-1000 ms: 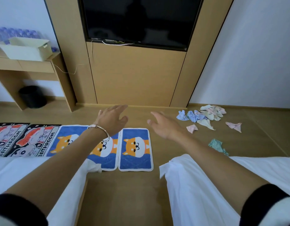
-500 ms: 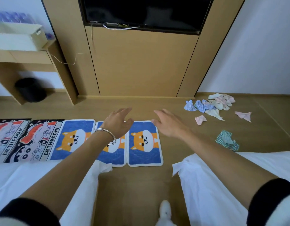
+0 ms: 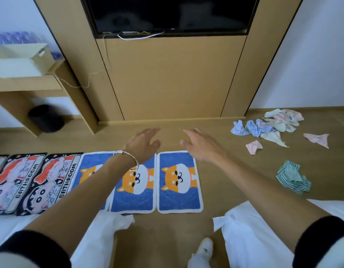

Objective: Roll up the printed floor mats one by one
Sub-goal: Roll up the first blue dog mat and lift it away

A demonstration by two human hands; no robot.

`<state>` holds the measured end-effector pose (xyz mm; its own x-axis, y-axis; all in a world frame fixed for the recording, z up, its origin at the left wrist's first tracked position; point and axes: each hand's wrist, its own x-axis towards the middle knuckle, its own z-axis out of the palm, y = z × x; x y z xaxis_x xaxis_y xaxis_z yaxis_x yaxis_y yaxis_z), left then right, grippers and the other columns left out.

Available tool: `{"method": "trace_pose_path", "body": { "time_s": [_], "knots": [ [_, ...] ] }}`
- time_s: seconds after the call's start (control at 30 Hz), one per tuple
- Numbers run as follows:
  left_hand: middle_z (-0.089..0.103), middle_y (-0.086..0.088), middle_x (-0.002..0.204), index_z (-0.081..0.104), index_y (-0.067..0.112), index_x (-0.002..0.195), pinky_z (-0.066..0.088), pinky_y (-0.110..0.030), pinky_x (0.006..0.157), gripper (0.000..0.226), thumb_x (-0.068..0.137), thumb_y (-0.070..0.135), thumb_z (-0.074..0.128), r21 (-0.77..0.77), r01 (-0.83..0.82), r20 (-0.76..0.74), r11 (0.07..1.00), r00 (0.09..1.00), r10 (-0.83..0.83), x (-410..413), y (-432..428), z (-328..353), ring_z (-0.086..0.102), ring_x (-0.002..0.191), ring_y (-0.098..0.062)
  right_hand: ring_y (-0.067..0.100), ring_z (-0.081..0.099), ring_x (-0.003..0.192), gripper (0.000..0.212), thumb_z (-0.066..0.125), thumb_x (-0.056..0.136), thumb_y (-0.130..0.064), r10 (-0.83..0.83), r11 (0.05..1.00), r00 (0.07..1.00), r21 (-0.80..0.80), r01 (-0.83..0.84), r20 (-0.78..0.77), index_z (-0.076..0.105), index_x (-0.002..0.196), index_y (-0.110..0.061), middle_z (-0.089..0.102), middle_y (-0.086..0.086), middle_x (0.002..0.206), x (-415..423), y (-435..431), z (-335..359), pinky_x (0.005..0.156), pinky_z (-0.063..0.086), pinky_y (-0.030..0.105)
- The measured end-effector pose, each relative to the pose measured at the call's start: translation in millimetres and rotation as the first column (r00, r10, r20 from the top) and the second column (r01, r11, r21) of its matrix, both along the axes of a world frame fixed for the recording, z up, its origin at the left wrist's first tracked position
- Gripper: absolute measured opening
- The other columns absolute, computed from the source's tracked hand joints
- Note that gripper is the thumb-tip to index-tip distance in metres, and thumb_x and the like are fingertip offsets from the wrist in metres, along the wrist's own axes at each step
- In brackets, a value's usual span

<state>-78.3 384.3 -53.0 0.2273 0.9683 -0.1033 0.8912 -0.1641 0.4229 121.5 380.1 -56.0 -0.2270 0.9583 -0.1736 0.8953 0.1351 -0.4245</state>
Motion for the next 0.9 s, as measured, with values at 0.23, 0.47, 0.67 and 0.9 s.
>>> {"method": "trace_pose_path", "body": {
  "time_s": [0.23, 0.47, 0.67, 0.9],
  "knots": [
    [0.034, -0.001, 0.151, 0.033, 0.022, 0.146, 0.025, -0.03, 0.111, 0.049, 0.1, 0.03, 0.042, -0.118, -0.003, -0.053, 0.993, 0.999, -0.003, 52.5, 81.6, -40.7, 0.032, 0.137, -0.02, 0.021, 0.037, 0.134, 0.052, 0.034, 0.102, -0.04, 0.012, 0.99, 0.997, -0.139, -0.023, -0.08, 0.027, 0.149, -0.018, 0.032, 0.003, 0.15, 60.4, 80.1, -49.4, 0.104, 0.035, 0.037],
    [0.038, 0.001, 0.149, 0.037, 0.023, 0.144, 0.031, -0.031, 0.105, 0.046, 0.099, 0.03, 0.044, -0.332, -0.032, -0.032, 0.943, 0.999, 0.022, 62.0, 133.3, -130.0, 0.043, 0.13, -0.021, 0.021, 0.037, 0.134, 0.05, 0.034, 0.102, -0.038, -0.04, 0.944, 0.995, -0.331, 0.007, -0.093, 0.031, 0.147, -0.017, 0.032, 0.005, 0.151, 74.0, 134.5, -140.5, 0.103, 0.033, 0.034],
    [0.039, -0.001, 0.147, 0.037, 0.02, 0.144, 0.029, -0.03, 0.106, 0.045, 0.099, 0.026, 0.045, -0.455, 0.021, -0.055, 0.89, 0.997, -0.052, 50.4, 163.5, -251.3, 0.043, 0.13, -0.023, 0.02, 0.055, 0.097, 0.041, 0.038, 0.101, -0.035, -0.122, 0.897, 0.986, -0.437, 0.062, -0.11, 0.044, 0.136, -0.015, 0.05, 0.006, 0.126, 62.4, 153.4, -265.7, 0.08, 0.045, 0.034],
    [0.04, 0.005, 0.147, 0.039, 0.024, 0.142, 0.021, -0.019, 0.107, 0.042, 0.1, 0.024, 0.04, -0.443, 0.217, -0.044, 0.87, 0.964, -0.263, 39.5, 201.0, -448.9, 0.035, 0.135, -0.012, 0.018, 0.044, 0.129, 0.051, 0.037, 0.102, -0.037, -0.211, 0.789, 0.977, -0.588, 0.178, 0.012, 0.027, 0.149, -0.02, 0.035, 0.004, 0.15, 42.7, 155.6, -466.2, 0.105, 0.035, 0.033]
  ]
}}
